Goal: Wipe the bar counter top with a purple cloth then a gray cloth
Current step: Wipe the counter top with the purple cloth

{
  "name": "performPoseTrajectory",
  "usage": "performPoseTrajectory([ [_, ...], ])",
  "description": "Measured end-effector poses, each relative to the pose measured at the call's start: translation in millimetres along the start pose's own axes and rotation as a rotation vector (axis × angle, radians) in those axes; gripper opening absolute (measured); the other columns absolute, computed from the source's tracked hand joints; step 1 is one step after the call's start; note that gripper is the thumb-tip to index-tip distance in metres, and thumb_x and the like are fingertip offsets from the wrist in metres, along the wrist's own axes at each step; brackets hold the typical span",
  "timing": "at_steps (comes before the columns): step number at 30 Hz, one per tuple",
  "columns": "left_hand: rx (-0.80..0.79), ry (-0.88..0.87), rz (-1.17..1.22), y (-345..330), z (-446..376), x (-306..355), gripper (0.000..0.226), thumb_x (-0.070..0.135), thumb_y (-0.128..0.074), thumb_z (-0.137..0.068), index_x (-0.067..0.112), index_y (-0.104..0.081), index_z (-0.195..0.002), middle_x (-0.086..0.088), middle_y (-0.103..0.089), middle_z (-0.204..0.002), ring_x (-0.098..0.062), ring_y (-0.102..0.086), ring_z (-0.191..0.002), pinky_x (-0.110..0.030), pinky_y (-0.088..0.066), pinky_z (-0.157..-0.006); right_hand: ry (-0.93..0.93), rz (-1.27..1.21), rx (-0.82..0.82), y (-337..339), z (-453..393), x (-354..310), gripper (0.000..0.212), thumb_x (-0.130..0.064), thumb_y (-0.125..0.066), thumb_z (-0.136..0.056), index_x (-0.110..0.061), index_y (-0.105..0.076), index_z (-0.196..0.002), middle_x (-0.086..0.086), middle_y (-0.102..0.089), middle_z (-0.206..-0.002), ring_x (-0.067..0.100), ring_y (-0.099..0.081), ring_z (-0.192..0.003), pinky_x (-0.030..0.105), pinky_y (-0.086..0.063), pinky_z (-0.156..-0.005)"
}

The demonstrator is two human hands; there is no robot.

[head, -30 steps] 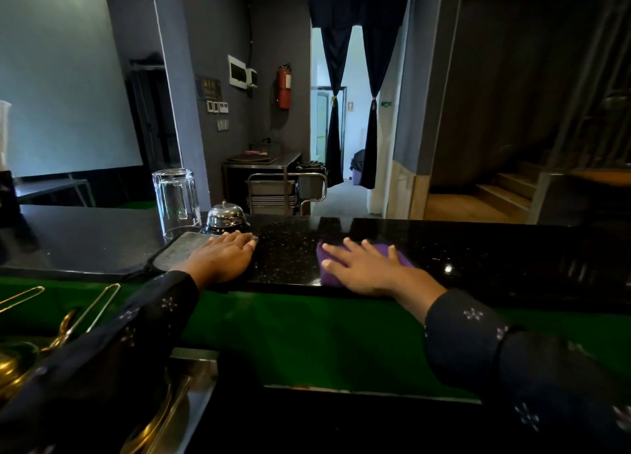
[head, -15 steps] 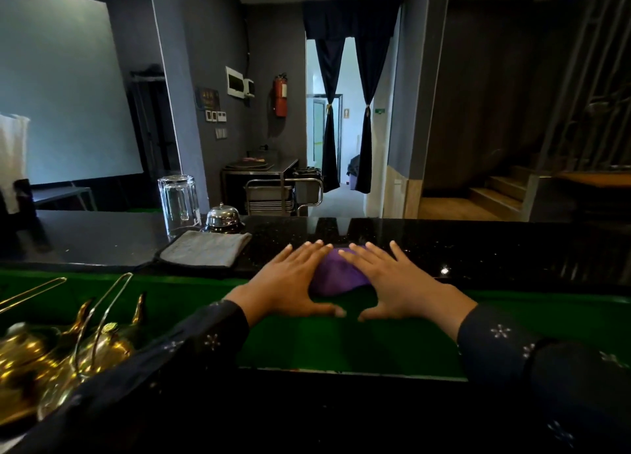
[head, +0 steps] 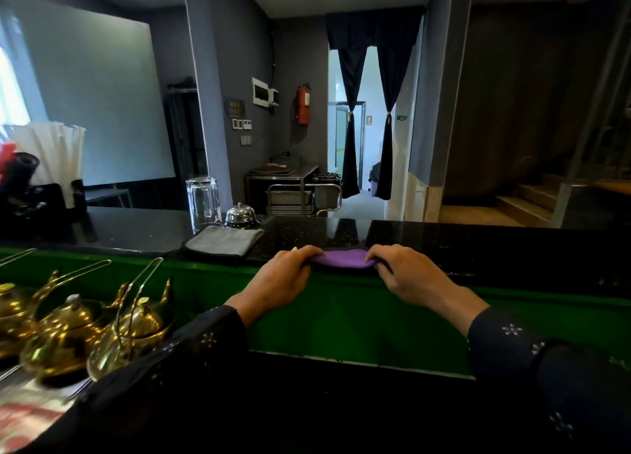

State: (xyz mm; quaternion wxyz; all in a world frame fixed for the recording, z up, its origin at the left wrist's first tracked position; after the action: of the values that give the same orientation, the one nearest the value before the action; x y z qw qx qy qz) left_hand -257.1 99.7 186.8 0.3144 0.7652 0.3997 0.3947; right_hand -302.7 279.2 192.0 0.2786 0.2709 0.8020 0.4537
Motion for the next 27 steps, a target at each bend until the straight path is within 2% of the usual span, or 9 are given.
performPoseTrajectory([
  [2,0.051,0.036,0.126,14.3,5.7,2.4,0.031,0.007,-0.048,-0.093,0.026,-0.061,-0.115,0.004,-0.068,-0.09,0.001,-0.06,-0.07,-0.02,-0.049,-0.064,-0.004,-0.125,0.025,6.7,1.7,-6.5,0.014,-0.016,-0.051,-0.096,-0.026,-0.06,-0.102,-0.006,-0.06,-0.084,0.004,-0.052,-0.063,0.018,-0.039,-0.057],
  [4,0.086,0.078,0.2,28.1,12.8,5.2,0.026,0.006,-0.051,-0.093,0.024,-0.063,-0.11,0.003,-0.063,-0.079,-0.001,-0.052,-0.053,-0.018,-0.043,-0.05,0.0,-0.251,0.054,14.3,3.9,-12.0,0.013,-0.016,-0.054,-0.096,-0.027,-0.06,-0.1,-0.005,-0.06,-0.082,0.007,-0.055,-0.064,0.02,-0.043,-0.057],
  [8,0.125,0.096,0.238,47.1,30.6,9.2,0.021,0.006,-0.053,-0.093,0.018,-0.064,-0.107,-0.002,-0.064,-0.084,0.002,-0.055,-0.059,-0.014,-0.045,-0.056,0.036,-0.375,0.1,22.9,11.2,-26.8,0.012,-0.015,-0.056,-0.095,-0.024,-0.061,-0.101,-0.007,-0.061,-0.089,0.004,-0.058,-0.082,0.015,-0.048,-0.067],
  [12,0.117,0.18,0.401,54.8,54.3,6.1,0.016,0.009,-0.057,-0.092,0.014,-0.065,-0.105,-0.002,-0.068,-0.094,-0.009,-0.065,-0.089,-0.024,-0.054,-0.081,0.003,-0.502,0.125,17.2,18.8,-38.4,0.011,-0.013,-0.057,-0.094,-0.022,-0.063,-0.097,-0.01,-0.062,-0.088,0.003,-0.058,-0.083,0.012,-0.046,-0.063],
  [15,0.133,0.34,0.663,51.6,82.4,-5.1,0.014,0.011,-0.062,-0.089,0.01,-0.065,-0.103,0.0,-0.07,-0.089,-0.008,-0.068,-0.082,-0.025,-0.057,-0.069,-0.119,-0.743,0.1,-7.4,26.2,-40.7,0.009,-0.012,-0.058,-0.094,-0.016,-0.066,-0.093,0.003,-0.066,-0.092,0.015,-0.064,-0.086,0.029,-0.055,-0.073],
  [17,0.167,0.423,0.778,51.2,103.1,-12.4,0.013,0.011,-0.064,-0.087,0.01,-0.065,-0.1,-0.001,-0.071,-0.086,-0.01,-0.068,-0.076,-0.025,-0.057,-0.059,-0.228,-0.96,0.05,-32.2,34.1,-48.5,0.01,-0.013,-0.055,-0.095,-0.015,-0.065,-0.092,0.008,-0.066,-0.094,0.019,-0.064,-0.085,0.034,-0.056,-0.072],
  [21,0.235,0.531,0.83,57.1,139.5,-32.5,0.009,0.008,-0.068,-0.084,0.009,-0.065,-0.093,-0.005,-0.072,-0.081,-0.011,-0.069,-0.067,-0.023,-0.054,-0.051,-0.407,-1.219,-0.078,-86.7,48.2,-74.1,0.012,-0.013,-0.05,-0.098,-0.016,-0.058,-0.09,0.004,-0.061,-0.084,0.015,-0.061,-0.074,0.025,-0.051,-0.047],
  [25,0.236,0.68,0.748,56.6,177.1,-62.8,0.016,0.011,-0.07,-0.083,0.005,-0.065,-0.097,-0.006,-0.066,-0.073,-0.009,-0.058,-0.055,-0.019,-0.048,-0.044,-0.431,-1.252,-0.152,-135.6,57.7,-100.4,0.012,-0.014,-0.049,-0.099,-0.016,-0.057,-0.091,0.003,-0.06,-0.081,0.015,-0.057,-0.067,0.024,-0.047,-0.043],
  [27,0.216,0.742,0.69,52.0,193.5,-78.5,0.02,0.013,-0.071,-0.083,0.003,-0.065,-0.099,-0.006,-0.062,-0.072,-0.006,-0.056,-0.052,-0.019,-0.048,-0.044,-0.466,-1.271,-0.194,-159.9,64.4,-111.1,0.011,-0.014,-0.049,-0.099,-0.016,-0.058,-0.091,0.004,-0.061,-0.084,0.016,-0.058,-0.069,0.027,-0.048,-0.047],
])
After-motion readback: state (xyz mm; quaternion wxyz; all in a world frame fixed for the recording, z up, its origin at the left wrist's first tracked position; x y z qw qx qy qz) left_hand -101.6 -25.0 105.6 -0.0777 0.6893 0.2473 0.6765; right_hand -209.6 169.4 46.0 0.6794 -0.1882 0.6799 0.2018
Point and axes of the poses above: each hand's wrist, its own z-axis away from the middle knuckle, its own y-axis out of the back of the hand, x = y × z, the point moved 8 cm from there along -z, towards the middle knuckle
